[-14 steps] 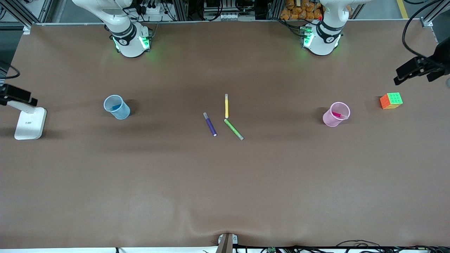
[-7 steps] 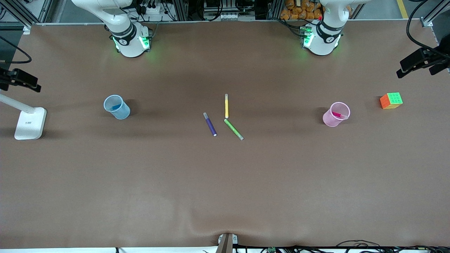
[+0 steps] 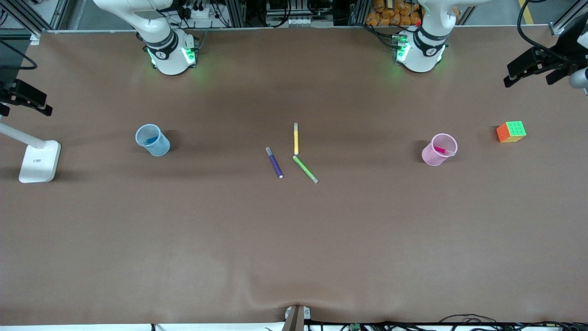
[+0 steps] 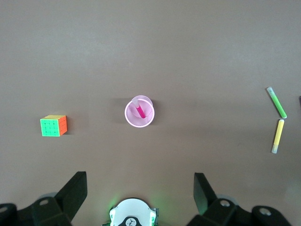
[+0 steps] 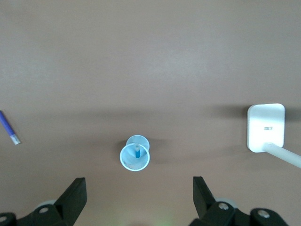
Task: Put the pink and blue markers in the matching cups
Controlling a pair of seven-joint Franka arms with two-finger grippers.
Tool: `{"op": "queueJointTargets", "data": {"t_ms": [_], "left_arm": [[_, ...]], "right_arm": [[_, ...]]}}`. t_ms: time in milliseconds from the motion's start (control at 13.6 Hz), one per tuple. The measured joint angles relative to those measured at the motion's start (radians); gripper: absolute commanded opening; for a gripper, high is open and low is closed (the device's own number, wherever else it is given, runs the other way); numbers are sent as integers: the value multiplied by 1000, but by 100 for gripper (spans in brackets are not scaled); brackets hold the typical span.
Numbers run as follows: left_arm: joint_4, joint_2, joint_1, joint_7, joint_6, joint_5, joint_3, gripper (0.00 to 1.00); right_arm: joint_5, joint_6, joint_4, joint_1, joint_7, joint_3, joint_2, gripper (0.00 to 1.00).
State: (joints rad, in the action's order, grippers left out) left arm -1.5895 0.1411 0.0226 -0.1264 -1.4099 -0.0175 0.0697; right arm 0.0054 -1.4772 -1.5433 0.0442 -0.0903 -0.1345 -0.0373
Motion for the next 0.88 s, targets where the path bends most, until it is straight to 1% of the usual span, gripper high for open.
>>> {"op": "queueJointTargets", "data": {"t_ms": [147, 295, 737, 885], "left_arm": [[-4, 0, 0, 0, 0, 0, -3, 100], [-7, 0, 0, 1, 0, 0, -4, 100], [-4, 0, 5, 4, -1, 19, -13, 100], [-3, 0, 4, 4, -1, 43, -12, 100]], "right_arm": [[26, -18, -42, 0, 0, -3, -25, 100], [33, -26, -65, 0, 0, -3, -43, 100], [41, -37, -72, 1, -1, 2, -50, 100], [41, -39, -72, 1, -1, 2, -50, 100]]}}
